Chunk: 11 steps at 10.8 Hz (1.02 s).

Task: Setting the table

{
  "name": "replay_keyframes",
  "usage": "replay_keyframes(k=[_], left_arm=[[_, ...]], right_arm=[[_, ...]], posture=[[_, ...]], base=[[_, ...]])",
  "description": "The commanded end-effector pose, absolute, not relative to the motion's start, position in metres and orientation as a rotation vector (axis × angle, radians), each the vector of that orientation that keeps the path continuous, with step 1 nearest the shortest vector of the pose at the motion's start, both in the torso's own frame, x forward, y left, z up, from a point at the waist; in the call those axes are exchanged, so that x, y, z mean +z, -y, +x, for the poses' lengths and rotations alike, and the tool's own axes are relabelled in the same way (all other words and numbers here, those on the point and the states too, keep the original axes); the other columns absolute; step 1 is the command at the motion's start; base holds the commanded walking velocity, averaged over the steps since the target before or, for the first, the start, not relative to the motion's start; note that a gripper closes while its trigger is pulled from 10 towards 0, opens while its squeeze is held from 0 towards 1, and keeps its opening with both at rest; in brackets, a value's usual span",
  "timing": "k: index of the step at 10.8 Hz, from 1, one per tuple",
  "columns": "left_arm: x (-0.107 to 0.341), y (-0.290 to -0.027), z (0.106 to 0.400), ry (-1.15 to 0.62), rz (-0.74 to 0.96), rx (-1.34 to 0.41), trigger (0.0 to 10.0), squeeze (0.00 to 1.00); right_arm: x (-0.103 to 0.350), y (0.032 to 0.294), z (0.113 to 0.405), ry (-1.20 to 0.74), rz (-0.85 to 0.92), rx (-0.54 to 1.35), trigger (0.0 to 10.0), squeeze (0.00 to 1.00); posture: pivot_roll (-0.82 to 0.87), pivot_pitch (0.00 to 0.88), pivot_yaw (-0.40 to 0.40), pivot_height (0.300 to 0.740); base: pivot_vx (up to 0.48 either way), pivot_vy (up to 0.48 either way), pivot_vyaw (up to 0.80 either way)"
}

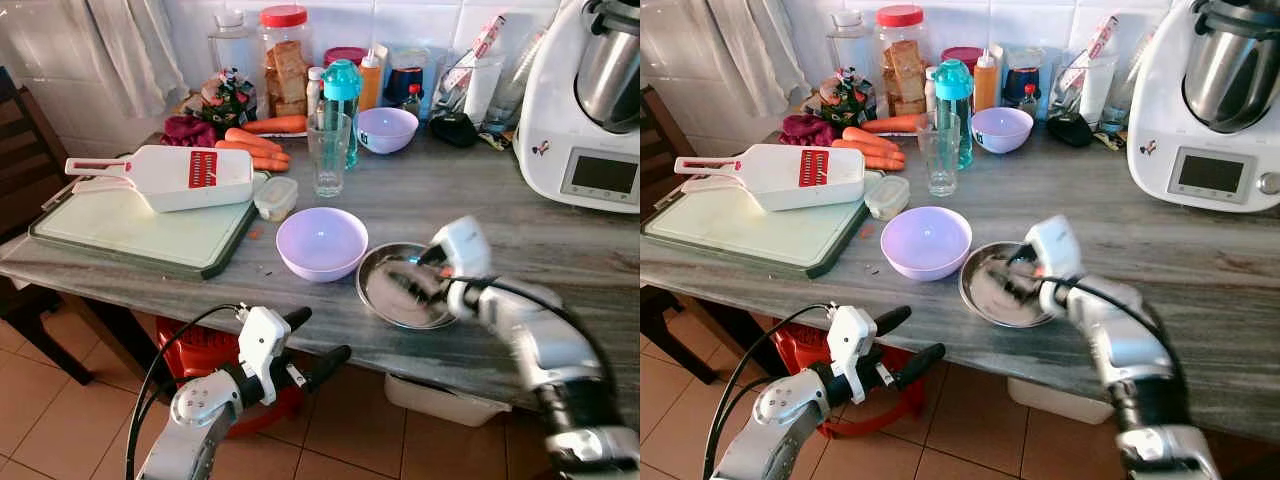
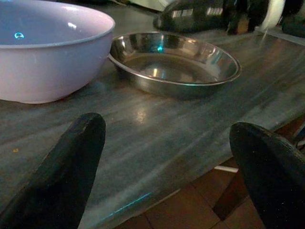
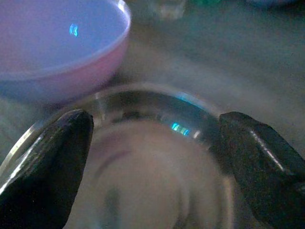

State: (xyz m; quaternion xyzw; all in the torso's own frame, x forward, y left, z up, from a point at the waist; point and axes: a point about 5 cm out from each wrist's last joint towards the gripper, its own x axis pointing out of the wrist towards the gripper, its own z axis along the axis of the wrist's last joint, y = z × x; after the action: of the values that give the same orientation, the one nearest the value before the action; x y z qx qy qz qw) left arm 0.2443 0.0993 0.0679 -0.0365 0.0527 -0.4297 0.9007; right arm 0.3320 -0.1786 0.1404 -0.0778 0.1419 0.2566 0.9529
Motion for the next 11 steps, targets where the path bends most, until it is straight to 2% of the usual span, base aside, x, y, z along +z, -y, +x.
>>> replay_keyframes(k=[1,5,6,7,8,10,11], left_arm=[[0.07,-0.1,0.247,-0.1,-0.058,-0.898,10.0,0.0],[0.076,-0.108,0.25,-0.065,-0.071,-0.834,10.0,0.0],[0.081,-0.119,0.252,-0.023,-0.07,-0.772,10.0,0.0],[0.086,-0.135,0.257,0.028,-0.054,-0.654,10.0,0.0],[0.092,-0.145,0.259,0.047,-0.097,-0.601,10.0,0.0],[0.094,-0.159,0.256,0.059,-0.055,-0.542,10.0,0.0],[0.103,-0.161,0.253,0.096,-0.048,-0.496,10.0,0.0]], right_arm=[[0.15,0.181,0.331,-0.245,-0.157,0.491,10.0,0.0],[0.171,0.198,0.31,0.008,-0.119,0.252,10.0,0.01],[0.167,0.198,0.304,0.025,-0.109,0.211,10.0,0.72],[0.157,0.194,0.297,0.026,-0.116,0.19,10.0,1.0],[0.151,0.191,0.294,0.024,-0.103,0.177,10.0,1.0],[0.138,0.184,0.291,0.007,-0.068,0.136,10.0,1.0],[0.137,0.178,0.286,0.05,-0.082,0.122,10.0,0.9]], posture=[[0.01,0.0,0.043,0.74],[0.01,0.0,0.05,0.74],[0.02,0.0,0.039,0.74],[0.04,0.0,0.031,0.74],[0.05,0.0,0.023,0.74],[0.09,0.0,0.008,0.74],[0.1,0.0,0.005,0.74]], base=[[0.0,0.0,0.0],[0.0,0.0,0.0],[0.0,0.0,0.0],[0.0,0.0,0.0],[0.0,0.0,0.0],[0.0,0.0,0.0],[0.0,0.0,0.0]])
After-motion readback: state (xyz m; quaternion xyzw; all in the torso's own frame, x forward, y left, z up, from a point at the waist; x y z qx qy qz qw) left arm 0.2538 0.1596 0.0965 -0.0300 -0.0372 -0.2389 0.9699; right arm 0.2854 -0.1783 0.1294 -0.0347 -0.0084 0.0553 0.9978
